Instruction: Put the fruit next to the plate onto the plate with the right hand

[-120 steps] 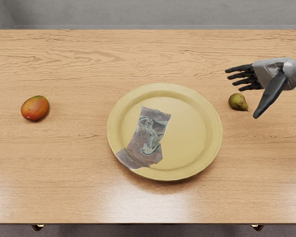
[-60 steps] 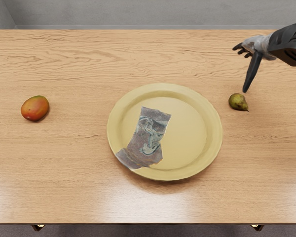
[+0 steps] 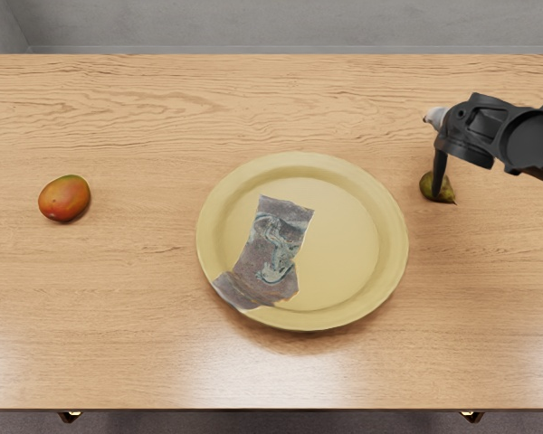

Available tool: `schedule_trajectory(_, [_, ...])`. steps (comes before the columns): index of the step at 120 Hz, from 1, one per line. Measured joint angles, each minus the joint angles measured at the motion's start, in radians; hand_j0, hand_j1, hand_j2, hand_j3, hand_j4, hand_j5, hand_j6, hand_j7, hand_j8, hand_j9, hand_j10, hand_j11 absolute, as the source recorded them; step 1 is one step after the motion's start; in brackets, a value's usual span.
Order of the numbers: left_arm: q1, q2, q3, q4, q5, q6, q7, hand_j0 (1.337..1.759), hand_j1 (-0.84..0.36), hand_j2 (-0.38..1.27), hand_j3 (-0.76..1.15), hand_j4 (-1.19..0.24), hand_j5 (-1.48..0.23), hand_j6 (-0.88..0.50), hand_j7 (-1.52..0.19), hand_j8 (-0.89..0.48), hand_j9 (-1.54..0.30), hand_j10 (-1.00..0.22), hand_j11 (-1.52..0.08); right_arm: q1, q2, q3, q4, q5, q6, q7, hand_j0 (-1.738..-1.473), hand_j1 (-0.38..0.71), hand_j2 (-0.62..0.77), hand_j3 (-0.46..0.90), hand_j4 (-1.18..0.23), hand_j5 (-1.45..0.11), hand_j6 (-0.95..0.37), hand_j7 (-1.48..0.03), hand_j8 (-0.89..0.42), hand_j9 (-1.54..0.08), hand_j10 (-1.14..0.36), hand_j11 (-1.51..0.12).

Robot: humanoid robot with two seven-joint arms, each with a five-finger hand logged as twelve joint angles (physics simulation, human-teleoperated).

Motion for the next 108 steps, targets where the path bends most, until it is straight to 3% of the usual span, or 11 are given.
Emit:
schedule_trajectory(50, [0.000,0.000,0.000,0.000,0.000,0.000,0.000,1.658,0.35,0.00,0.00,0.00,0.00,0.00,0.00,0.00,0.00,0.00,0.00,-0.084,0.020,0.011,-0.010,-0.001,-0.117,0.000,-1.658,-0.19,-0.02,0.00,-0.13,-0.17,-0.14,-0.17,-0.13,-0.17,-0.13,-0.17])
schedule_trajectory(84, [0.000,0.000,0.000,0.000,0.000,0.000,0.000,1.658,0.35,0.00,0.00,0.00,0.00,0.00,0.00,0.00,0.00,0.00,0.00,-0.098,0.022,0.011,-0.002,0.000,-0.156,0.000,-1.658,-0.17,-0.03,0.00,-0.15,-0.19,-0.15,-0.19,-0.15,-0.19,-0.15,-0.19])
schedule_trajectory(108, [0.000,0.000,0.000,0.000,0.000,0.000,0.000,1.658,0.35,0.00,0.00,0.00,0.00,0.00,0.00,0.00,0.00,0.00,0.00,-0.100,0.022,0.011,-0.002,0.000,-0.159,0.000,-1.658,-0.09,-0.04,0.00,-0.22,-0.28,-0.22,-0.28,-0.22,-0.28,-0.22,-0.28])
